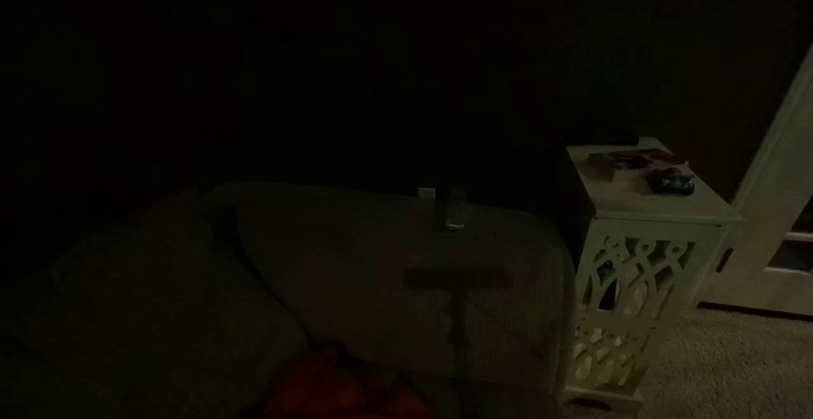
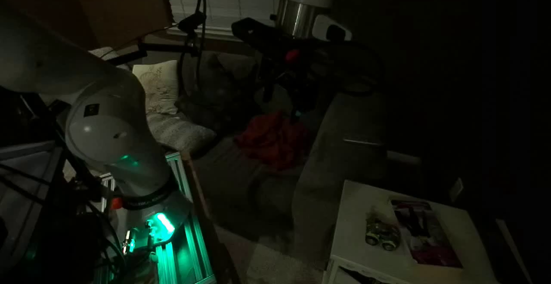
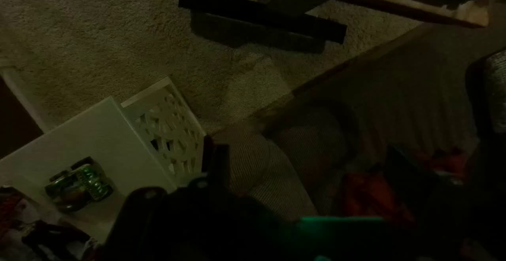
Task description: Pick up the book from the white shelf and put it on the right armrest of the sofa.
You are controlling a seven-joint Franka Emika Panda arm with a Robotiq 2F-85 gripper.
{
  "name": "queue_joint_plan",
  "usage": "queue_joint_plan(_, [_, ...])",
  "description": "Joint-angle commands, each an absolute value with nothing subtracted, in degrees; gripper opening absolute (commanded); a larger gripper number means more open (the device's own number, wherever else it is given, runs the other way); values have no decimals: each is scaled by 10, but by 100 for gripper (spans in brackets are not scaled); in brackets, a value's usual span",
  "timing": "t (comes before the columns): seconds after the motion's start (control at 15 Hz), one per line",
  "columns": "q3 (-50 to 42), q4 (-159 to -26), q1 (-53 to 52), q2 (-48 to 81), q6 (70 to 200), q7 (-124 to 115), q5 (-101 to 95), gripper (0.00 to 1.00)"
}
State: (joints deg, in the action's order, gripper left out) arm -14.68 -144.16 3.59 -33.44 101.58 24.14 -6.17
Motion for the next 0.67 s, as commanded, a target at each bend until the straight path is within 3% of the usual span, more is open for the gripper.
queue_joint_plan(0.0, [-142, -1441, 41, -334, 1015, 244, -59, 100])
queue_joint_plan(0.27, [-139, -1432, 43, -313, 1079, 162, 0, 100])
queue_joint_plan(0.6, [-130, -1406, 40, -237, 1278, 101, 71, 100])
